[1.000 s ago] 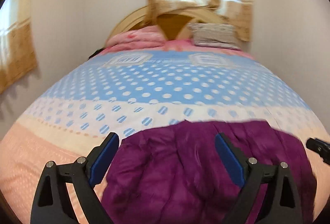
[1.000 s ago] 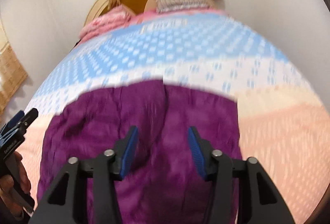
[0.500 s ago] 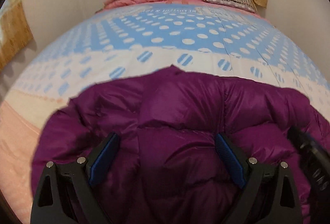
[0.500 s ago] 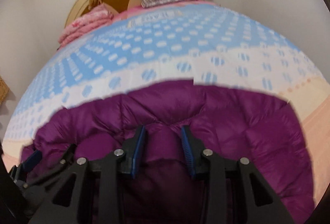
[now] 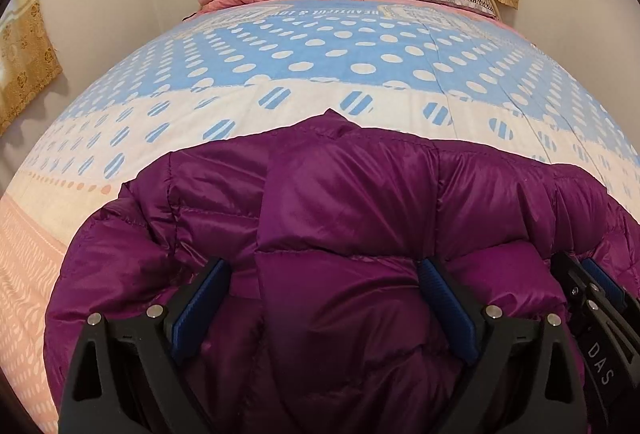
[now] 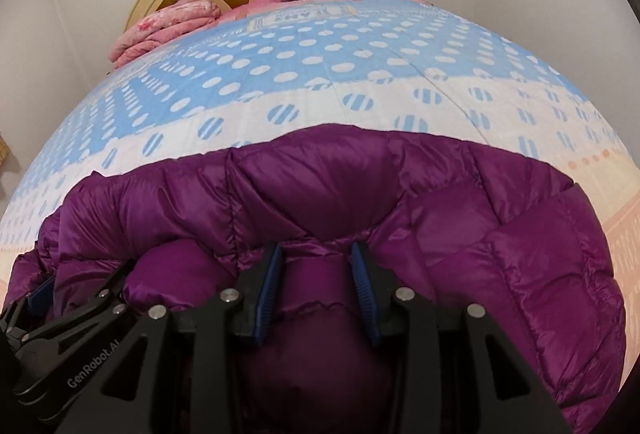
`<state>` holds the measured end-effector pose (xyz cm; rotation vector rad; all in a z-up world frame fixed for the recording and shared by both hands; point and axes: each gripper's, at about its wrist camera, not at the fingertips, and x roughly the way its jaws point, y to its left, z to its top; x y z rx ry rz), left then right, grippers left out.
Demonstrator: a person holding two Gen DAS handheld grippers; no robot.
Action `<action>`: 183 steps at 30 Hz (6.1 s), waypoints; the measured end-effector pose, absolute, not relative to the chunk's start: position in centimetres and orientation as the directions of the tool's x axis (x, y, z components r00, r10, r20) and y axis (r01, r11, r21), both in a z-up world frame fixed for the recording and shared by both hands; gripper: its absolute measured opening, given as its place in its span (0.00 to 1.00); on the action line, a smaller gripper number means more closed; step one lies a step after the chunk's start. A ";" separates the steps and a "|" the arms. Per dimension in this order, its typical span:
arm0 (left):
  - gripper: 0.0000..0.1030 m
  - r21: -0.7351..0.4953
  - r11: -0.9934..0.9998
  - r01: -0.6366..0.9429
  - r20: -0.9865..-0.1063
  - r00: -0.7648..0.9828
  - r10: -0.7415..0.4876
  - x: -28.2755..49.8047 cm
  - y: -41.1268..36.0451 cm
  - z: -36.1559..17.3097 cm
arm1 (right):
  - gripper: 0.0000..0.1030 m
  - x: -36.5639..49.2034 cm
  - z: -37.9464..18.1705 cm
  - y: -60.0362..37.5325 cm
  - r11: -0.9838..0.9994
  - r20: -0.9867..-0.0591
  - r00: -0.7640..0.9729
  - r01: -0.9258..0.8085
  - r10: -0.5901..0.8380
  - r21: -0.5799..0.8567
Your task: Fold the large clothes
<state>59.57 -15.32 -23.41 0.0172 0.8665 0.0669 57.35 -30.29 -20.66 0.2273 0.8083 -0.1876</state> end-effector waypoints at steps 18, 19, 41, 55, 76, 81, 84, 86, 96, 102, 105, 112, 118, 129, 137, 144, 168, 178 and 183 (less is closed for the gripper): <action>0.95 -0.039 0.999 -0.029 -0.733 0.680 -0.009 55.6 -13.1 -19.1 | 0.56 54.9 -17.6 -30.3 0.981 -0.726 0.686 0.166 -0.044 0.097; 0.95 -0.076 0.997 0.009 -0.707 0.705 -0.060 53.7 -12.6 -18.1 | 0.61 53.6 -16.7 -30.3 0.984 -0.709 0.704 0.154 -0.044 0.092; 0.99 0.062 0.997 0.042 -0.752 0.658 0.019 51.0 -13.9 -23.3 | 0.79 48.1 -21.5 -27.8 0.999 -0.743 0.669 0.042 -0.018 0.014; 0.99 0.069 0.988 0.139 -0.715 0.697 -0.048 36.6 -6.0 -16.7 | 0.89 34.0 -16.5 -33.6 0.996 -0.728 0.686 0.066 -0.002 0.059; 0.77 -0.095 0.987 0.126 -0.763 0.628 -0.153 19.6 0.4 -24.3 | 0.71 15.9 -22.6 -35.4 0.976 -0.799 0.601 0.158 0.027 0.152; 0.08 -0.086 0.974 0.212 -0.748 0.631 -0.203 18.8 -0.8 -22.7 | 0.14 15.3 -22.1 -34.8 0.973 -0.790 0.599 0.080 0.126 0.216; 0.05 -0.104 0.966 0.236 -0.720 0.653 -0.237 18.5 -0.4 -20.9 | 0.09 14.7 -20.9 -35.2 0.957 -0.755 0.627 0.051 0.191 0.285; 0.04 -0.131 0.961 0.245 -0.686 0.677 -0.266 18.0 0.3 -19.0 | 0.09 14.2 -19.3 -35.2 0.953 -0.723 0.657 0.026 0.212 0.303; 0.04 -0.188 0.933 0.308 -0.533 0.765 -0.360 13.0 3.1 -9.4 | 0.08 8.8 -10.0 -34.5 0.945 -0.571 0.779 -0.082 0.259 0.316; 0.04 -0.203 0.919 0.338 -0.507 0.767 -0.394 10.3 4.3 -6.1 | 0.08 4.8 -5.8 -35.0 0.934 -0.477 0.835 -0.114 0.275 0.339; 0.04 -0.203 0.916 0.346 -0.508 0.763 -0.400 11.8 4.4 -6.3 | 0.08 6.3 -5.0 -36.0 0.918 -0.438 0.849 -0.127 0.296 0.376; 0.09 -0.148 0.946 0.287 -0.464 0.825 -0.323 23.4 3.5 -10.2 | 0.08 18.5 -7.0 -39.4 0.905 -0.436 0.863 -0.055 0.256 0.422; 0.85 -0.119 0.989 0.092 -0.462 0.876 -0.137 32.2 3.8 -11.8 | 0.09 30.2 -10.4 -42.3 0.874 -0.473 0.860 0.071 0.190 0.480; 0.92 0.028 0.992 -0.121 -0.389 0.913 0.122 34.1 -1.4 -12.5 | 0.82 35.4 -13.4 -39.4 0.915 -0.549 0.836 0.224 -0.003 0.335; 0.93 0.334 0.941 -0.045 -0.370 0.912 0.175 37.6 -9.7 -15.1 | 0.73 37.6 -14.7 -27.7 0.994 -0.624 0.774 -0.066 0.106 0.086; 0.93 0.201 0.958 -0.205 -0.632 0.721 0.286 44.5 -3.2 -19.8 | 0.75 41.6 -18.7 -31.5 0.994 -0.686 0.725 0.103 -0.053 0.032; 0.95 0.262 0.956 -0.133 -0.633 0.724 0.275 47.2 -7.2 -19.4 | 0.53 45.6 -19.8 -31.2 0.967 -0.747 0.662 0.142 0.065 0.210; 0.95 0.236 0.959 -0.158 -0.598 0.754 0.271 46.5 -8.0 -16.7 | 0.47 45.4 -14.9 -26.3 0.983 -0.693 0.719 0.089 0.048 0.160; 0.95 0.205 0.966 -0.156 -0.673 0.695 0.255 48.2 -7.4 -19.7 | 0.45 47.9 -19.2 -24.7 0.992 -0.740 0.672 0.068 0.035 0.108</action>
